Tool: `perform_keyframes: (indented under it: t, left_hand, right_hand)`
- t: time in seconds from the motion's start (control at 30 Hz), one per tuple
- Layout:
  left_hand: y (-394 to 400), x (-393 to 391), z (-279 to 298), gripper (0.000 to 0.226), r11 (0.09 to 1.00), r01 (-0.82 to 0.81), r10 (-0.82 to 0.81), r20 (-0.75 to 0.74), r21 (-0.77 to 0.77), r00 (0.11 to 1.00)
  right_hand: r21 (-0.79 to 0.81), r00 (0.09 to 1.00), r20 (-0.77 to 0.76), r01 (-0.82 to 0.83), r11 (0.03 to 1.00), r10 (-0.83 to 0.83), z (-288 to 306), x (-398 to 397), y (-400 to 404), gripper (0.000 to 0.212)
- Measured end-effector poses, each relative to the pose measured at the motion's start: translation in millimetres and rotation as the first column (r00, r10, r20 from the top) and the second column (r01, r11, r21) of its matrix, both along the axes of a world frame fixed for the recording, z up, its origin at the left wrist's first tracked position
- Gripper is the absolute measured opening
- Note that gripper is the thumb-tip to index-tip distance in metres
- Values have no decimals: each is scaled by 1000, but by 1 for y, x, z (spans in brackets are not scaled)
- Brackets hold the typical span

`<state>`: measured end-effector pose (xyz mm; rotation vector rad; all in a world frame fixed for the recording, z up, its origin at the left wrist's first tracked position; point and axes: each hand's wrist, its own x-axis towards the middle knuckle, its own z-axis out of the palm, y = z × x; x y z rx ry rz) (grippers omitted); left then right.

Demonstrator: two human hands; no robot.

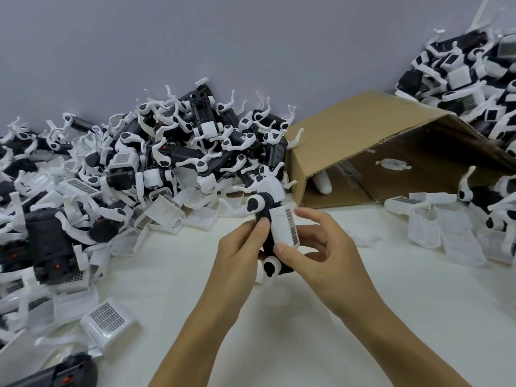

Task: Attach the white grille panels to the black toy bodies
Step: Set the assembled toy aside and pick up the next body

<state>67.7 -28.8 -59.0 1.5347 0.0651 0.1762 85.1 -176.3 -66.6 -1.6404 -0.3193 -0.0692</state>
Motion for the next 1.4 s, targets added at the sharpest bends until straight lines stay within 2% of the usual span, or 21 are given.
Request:
perform_keyframes:
  t: [0.07,0.2,0.27,0.33,0.37,0.43,0.5,0.57,0.67,0.73,0.8,0.83,0.97,1.07,1.17,1.3,1.37,1.4]
  left_hand:
    - [-1,0,1,30,999,3,-3,15,35,1000]
    - [-2,-1,0,28,995,-32,28,42,94,999]
    - [0,0,0,29,995,-58,56,28,84,998]
    - [3,0,0,32,997,-71,71,20,42,997]
    - [5,0,0,34,997,-72,72,16,20,997]
    - [5,0,0,34,998,-55,55,21,25,998]
    - [3,-1,-1,29,995,-37,33,41,89,999]
    - [2,0,-1,25,990,-46,39,51,136,998]
    - [0,-1,3,27,991,-50,46,35,122,998]
    - [-2,-4,5,30,993,-40,36,34,113,999]
    - [-6,-5,5,32,995,-44,40,43,94,998]
    - [-8,-6,4,33,995,-51,47,44,83,998]
    - [-11,-5,-1,33,994,-55,51,39,96,998]
    - [-16,-6,-4,36,997,-4,3,17,74,1000]
    - [-18,-7,-7,52,998,29,-32,59,49,998]
    - [-14,-6,-6,32,999,-9,12,97,-35,995]
    - [-9,-3,-5,26,994,7,1,76,-105,997]
    - [-6,-2,-4,26,991,24,-15,70,-134,997]
  right_hand:
    - [-39,1000,-3,6,999,-6,1,0,-2,62]
    - [-91,996,69,63,994,-57,5,1,-5,54]
    - [-11,993,65,101,995,-100,7,2,-7,58]
    - [155,995,24,89,984,-94,8,4,-10,59]
    - [186,996,11,85,979,-89,7,4,-11,61]
    - [150,998,36,42,988,-48,6,0,-7,65]
    - [100,997,67,-56,993,49,4,-5,-1,58]
    - [126,994,53,-102,987,96,4,-8,3,44]
    - [196,992,102,54,979,-75,6,-6,1,20]
    - [274,984,101,112,955,-144,6,-4,-1,30]
    - [343,993,50,88,935,-111,5,-5,-2,48]
    - [318,995,40,74,945,-91,5,-6,-1,49]
    - [82,996,57,58,995,-63,4,-7,0,31]
    - [39,992,96,80,996,-84,3,-5,-1,28]
    - [45,991,127,40,998,-46,2,-7,0,30]
    - [-148,960,279,50,988,-7,0,-10,3,47]
    - [-147,953,301,17,989,28,-1,-12,4,49]
    - [-90,964,263,-18,996,41,0,-12,5,45]
